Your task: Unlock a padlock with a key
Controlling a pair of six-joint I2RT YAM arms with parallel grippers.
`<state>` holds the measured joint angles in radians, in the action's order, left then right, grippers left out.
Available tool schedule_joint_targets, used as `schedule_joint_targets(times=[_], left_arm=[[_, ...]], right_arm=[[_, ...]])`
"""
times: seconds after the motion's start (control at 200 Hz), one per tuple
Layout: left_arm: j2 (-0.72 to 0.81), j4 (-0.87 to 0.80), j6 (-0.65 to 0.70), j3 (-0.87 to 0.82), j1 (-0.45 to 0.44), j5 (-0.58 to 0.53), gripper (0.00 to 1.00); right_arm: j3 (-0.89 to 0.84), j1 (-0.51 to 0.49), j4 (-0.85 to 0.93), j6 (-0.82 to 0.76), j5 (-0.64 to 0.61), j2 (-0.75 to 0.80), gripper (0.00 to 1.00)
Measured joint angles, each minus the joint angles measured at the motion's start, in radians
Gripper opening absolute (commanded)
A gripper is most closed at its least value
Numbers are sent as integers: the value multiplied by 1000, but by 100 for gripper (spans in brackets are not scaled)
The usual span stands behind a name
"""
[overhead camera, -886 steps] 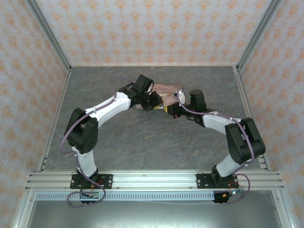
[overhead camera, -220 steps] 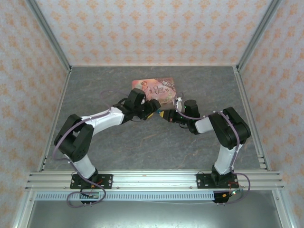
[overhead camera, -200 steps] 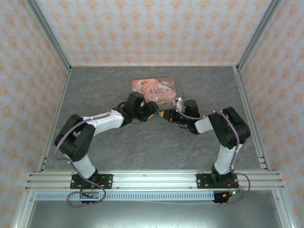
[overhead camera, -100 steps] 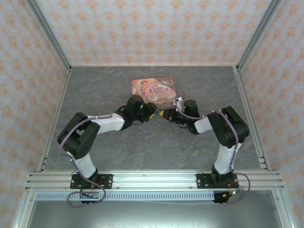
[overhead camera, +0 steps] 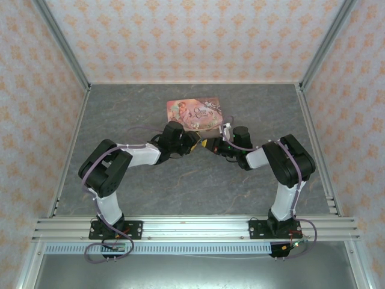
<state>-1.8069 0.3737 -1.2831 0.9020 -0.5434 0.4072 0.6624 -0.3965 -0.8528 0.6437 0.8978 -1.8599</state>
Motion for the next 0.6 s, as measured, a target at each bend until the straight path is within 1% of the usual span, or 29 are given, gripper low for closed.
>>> schedule_joint_targets(times=[0.335, 0.571, 0.601], left_arm=[[-42, 44, -10, 29, -13, -13, 29], [-47, 43, -10, 34, -13, -24, 16], [-47, 43, -10, 34, -13, -25, 14]], right_arm=[[11, -3, 1, 3, -2, -2, 0], [14, -2, 4, 9, -16, -2, 0], [15, -2, 5, 10, -17, -2, 3]])
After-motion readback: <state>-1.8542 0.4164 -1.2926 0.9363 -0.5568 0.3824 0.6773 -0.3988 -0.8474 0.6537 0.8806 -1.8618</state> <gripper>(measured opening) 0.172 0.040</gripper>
